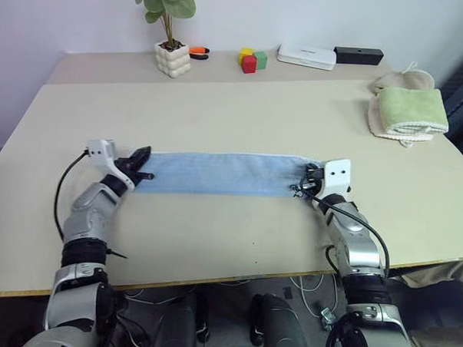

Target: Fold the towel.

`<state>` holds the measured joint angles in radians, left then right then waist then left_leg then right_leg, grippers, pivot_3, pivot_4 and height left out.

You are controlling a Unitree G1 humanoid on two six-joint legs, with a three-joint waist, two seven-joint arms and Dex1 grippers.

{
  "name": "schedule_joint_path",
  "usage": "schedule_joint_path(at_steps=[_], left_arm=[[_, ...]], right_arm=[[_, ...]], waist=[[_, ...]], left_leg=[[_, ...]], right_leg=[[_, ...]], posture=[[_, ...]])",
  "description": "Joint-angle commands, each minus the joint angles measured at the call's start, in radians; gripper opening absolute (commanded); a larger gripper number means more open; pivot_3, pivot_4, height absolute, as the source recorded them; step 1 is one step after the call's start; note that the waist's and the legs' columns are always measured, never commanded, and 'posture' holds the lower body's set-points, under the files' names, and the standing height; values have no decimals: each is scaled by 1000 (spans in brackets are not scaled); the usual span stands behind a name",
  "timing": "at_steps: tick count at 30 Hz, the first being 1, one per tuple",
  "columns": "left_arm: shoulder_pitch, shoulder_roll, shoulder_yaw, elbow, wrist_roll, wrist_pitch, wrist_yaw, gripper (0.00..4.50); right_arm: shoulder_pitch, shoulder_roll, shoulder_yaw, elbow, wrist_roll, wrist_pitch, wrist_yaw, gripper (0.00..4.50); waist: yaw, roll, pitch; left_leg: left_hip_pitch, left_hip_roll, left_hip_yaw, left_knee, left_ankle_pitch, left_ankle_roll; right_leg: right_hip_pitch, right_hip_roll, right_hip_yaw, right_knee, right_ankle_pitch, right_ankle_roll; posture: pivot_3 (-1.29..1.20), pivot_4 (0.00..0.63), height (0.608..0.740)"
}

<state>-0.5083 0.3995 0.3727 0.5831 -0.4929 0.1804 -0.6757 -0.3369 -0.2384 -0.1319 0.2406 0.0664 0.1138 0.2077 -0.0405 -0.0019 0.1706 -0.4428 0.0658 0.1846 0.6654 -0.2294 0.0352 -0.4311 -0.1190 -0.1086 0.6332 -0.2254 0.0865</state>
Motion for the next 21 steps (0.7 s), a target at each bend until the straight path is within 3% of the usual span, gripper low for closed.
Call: schedule_joint_path(at_steps=[1,3,8,9,10,16,21], left_arm=[[15,25,10,-37,-34,31,-63,250],[30,34,-2,-56,-43,46,-112,906],[55,70,-33,-128,-17,12,-203,3484],[59,83,-43,-134,-5,2,-220,3893],[63,96,-54,-139,4,-7,-242,4427],[98,170,-114,-259,-59,51,-483,4476],[90,211,-143,-334,-73,30,-616,4476]], right_arm=[[15,-15,-57,-20,82,-24,49,571],[17,-19,-75,-42,117,-6,66,1373],[57,-38,-187,-232,350,234,97,3981],[69,-37,-221,-281,425,306,92,4410],[82,-38,-253,-328,498,377,87,4500],[227,-80,-423,-540,973,761,7,4500],[314,-98,-492,-567,1244,870,-143,4500]], waist=[[3,0,0],[2,0,0],[2,0,0],[2,0,0],[2,0,0],[5,0,0],[5,0,0]], left_leg=[[0,0,0,0,0,0],[0,0,0,0,0,0],[0,1,-2,0,0,0],[0,1,-2,0,0,0],[0,2,-2,0,0,0],[0,2,-4,-2,-5,5],[-1,2,-4,-2,-7,5]], right_leg=[[0,0,0,0,0,0],[0,0,0,0,0,0],[0,0,0,0,0,0],[0,0,0,-1,0,0],[0,-1,0,-1,0,0],[0,-1,-1,-2,0,-2],[0,-2,0,-3,-2,-5]], posture=[[0,150,740],[0,150,740],[0,150,740],[0,150,740],[0,150,740],[0,150,740],[0,150,740]])
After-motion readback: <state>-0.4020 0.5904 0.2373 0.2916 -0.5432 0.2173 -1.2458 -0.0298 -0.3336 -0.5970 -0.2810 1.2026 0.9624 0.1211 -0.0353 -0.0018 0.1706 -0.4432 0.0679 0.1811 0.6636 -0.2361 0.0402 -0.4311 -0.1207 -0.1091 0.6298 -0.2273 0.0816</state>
